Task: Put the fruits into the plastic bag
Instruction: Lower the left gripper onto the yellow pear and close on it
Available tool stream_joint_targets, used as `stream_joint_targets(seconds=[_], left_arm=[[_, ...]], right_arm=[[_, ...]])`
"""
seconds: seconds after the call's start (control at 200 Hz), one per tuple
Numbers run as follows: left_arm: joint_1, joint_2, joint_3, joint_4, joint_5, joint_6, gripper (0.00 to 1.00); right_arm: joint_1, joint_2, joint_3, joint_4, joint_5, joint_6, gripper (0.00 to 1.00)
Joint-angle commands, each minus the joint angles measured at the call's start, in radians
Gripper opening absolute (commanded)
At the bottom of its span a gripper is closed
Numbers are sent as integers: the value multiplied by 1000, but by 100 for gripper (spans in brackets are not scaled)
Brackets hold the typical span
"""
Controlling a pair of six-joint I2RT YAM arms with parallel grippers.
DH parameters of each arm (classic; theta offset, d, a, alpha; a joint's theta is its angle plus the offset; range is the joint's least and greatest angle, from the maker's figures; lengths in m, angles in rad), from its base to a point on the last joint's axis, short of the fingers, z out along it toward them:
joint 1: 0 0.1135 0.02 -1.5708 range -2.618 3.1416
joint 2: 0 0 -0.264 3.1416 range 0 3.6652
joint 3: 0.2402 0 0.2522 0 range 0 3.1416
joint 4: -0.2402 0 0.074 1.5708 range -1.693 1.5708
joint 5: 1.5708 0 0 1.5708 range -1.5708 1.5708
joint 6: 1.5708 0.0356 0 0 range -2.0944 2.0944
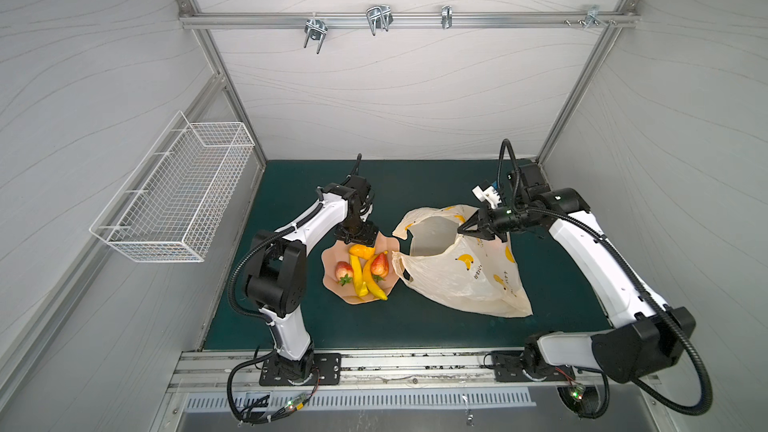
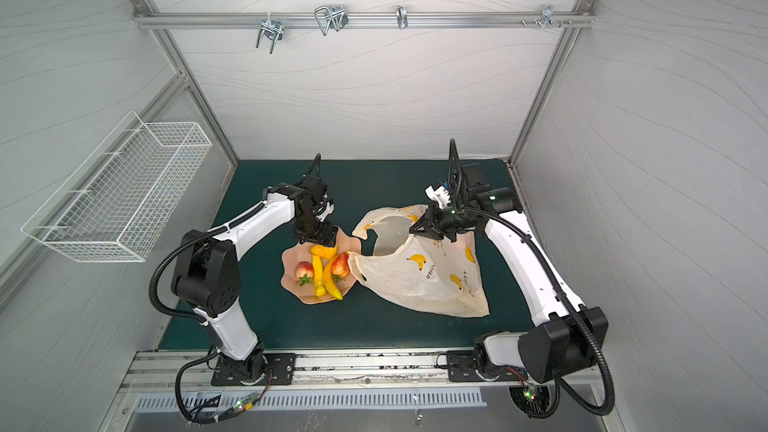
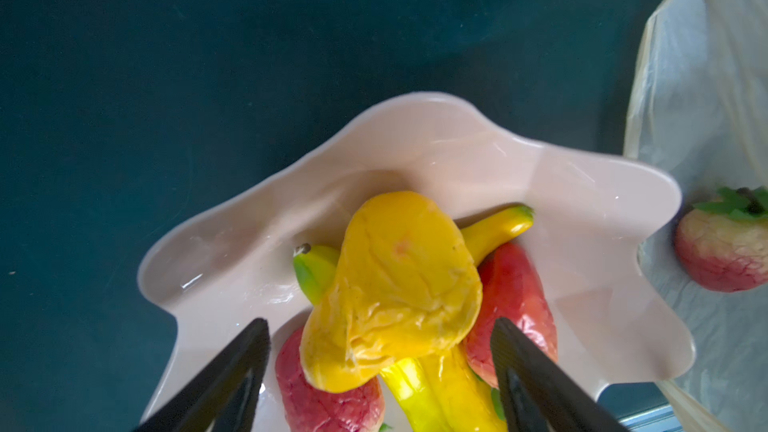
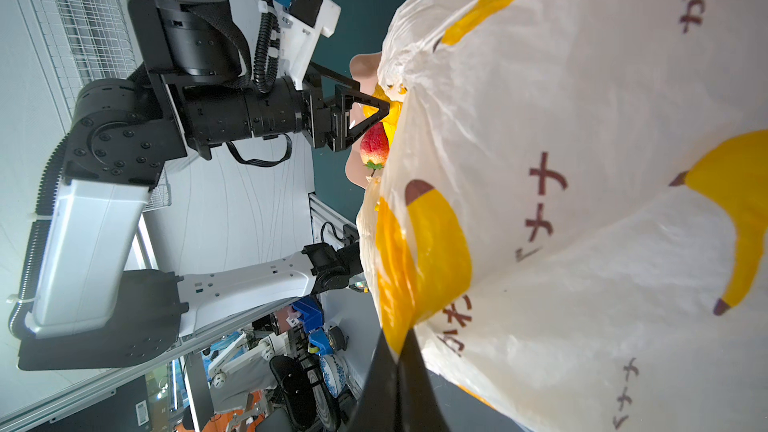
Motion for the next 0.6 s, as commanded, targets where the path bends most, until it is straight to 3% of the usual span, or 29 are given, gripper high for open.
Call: stream_joint_targets(seconds=[0.0,0.365,0.595], left_arm=[[6,30,48,14,38,-18,86],[3,104,75,6,35,-28,86],[2,132,79,3,27,-37,81]], right_arm=[[-6,9,26,-22,-17,-14,0],[-5,33,47,-23,-22,-19,1],[-6,44,55,-27,-24,-22,1]])
